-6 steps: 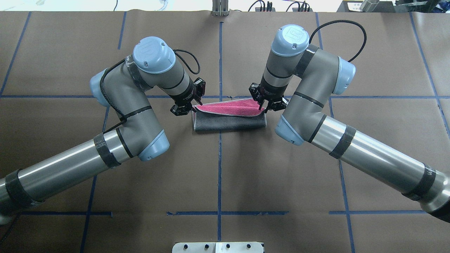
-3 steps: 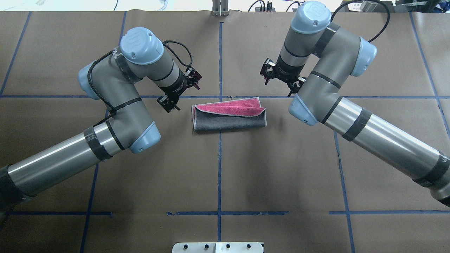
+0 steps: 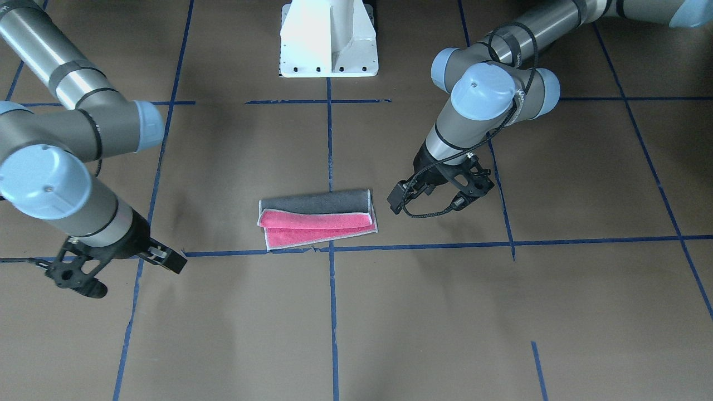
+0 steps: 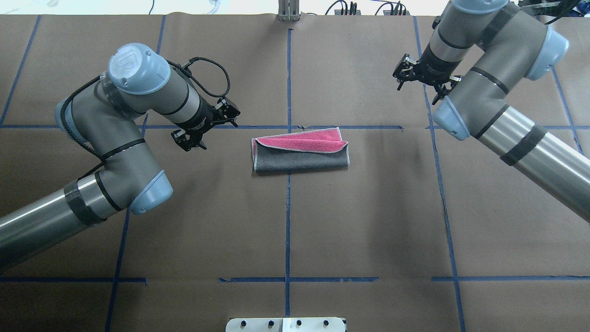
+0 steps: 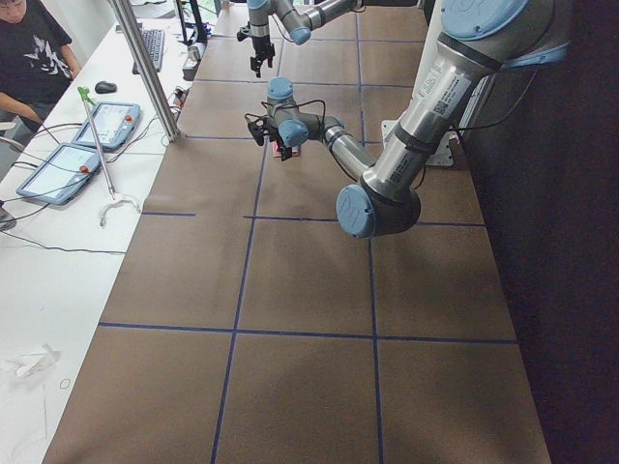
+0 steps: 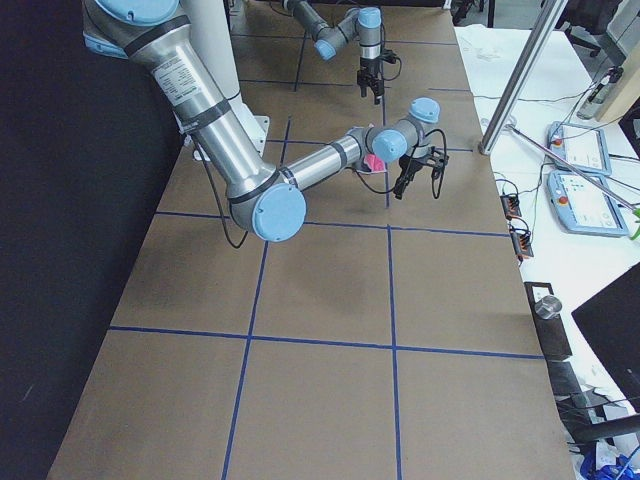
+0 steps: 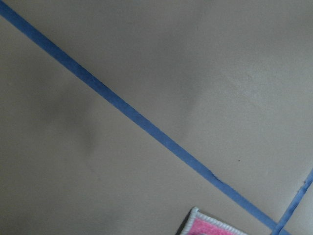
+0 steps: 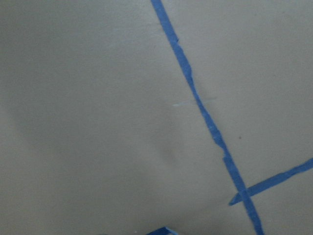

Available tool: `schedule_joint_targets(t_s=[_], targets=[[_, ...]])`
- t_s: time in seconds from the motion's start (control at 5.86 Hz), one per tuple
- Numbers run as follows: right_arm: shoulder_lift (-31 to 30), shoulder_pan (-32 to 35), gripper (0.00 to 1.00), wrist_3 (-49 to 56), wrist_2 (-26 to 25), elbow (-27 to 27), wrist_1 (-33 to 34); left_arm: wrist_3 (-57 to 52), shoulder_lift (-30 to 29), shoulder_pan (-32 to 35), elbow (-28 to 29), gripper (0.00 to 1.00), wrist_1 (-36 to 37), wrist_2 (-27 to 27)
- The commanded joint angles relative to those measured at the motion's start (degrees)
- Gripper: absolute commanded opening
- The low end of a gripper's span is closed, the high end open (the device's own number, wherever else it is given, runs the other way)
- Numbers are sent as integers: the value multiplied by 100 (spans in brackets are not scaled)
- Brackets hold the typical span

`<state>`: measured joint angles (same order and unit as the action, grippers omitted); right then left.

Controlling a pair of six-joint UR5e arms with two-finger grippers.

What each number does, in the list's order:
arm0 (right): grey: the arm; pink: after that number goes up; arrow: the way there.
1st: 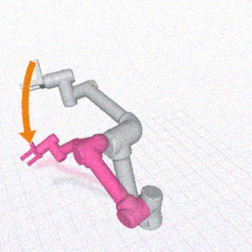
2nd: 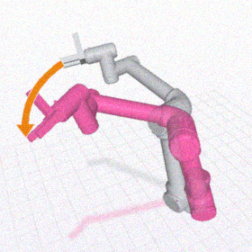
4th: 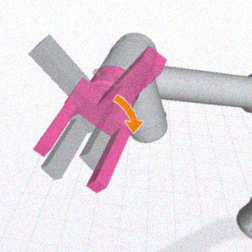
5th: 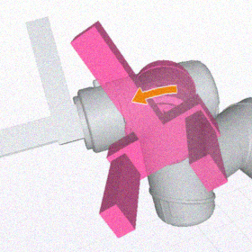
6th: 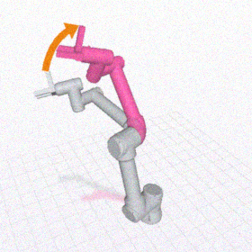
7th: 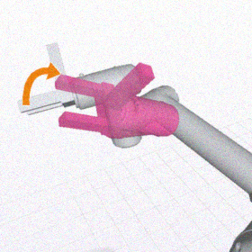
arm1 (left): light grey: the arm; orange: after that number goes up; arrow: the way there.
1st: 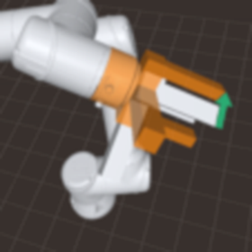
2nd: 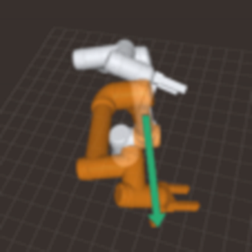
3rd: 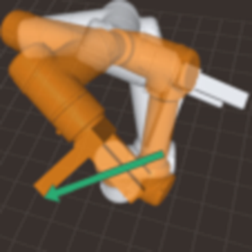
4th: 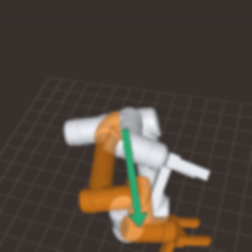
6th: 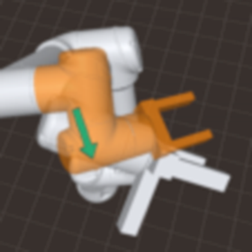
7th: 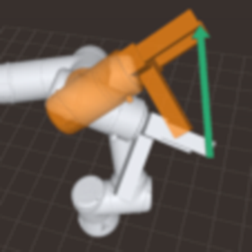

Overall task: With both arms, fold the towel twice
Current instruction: 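Open both grippers and raise them away from the folded towel, then grasp the end of the folded towel nearest the left gripper with the left gripper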

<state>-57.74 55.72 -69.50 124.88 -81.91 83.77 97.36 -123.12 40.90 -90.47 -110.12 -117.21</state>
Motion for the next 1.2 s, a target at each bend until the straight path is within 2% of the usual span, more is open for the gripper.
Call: schedule_joint_targets(t_s=[0.0,0.34,0.51,0.85,1.02], targets=[[-761,97,100,629,19,-622,-36,-471,131,-81,-217,100,-1,-91],[-1019,80,100,639,-33,-756,-54,-411,-236,-581,132,100,-27,170],[-1020,62,100,639,-42,-747,-54,-411,-361,-757,492,92,-332,381],[-1020,27,100,631,-51,-756,-63,-402,-379,-794,714,60,-589,392],[-1028,27,100,630,-51,-756,-63,-402,-371,-794,767,50,-694,410]])
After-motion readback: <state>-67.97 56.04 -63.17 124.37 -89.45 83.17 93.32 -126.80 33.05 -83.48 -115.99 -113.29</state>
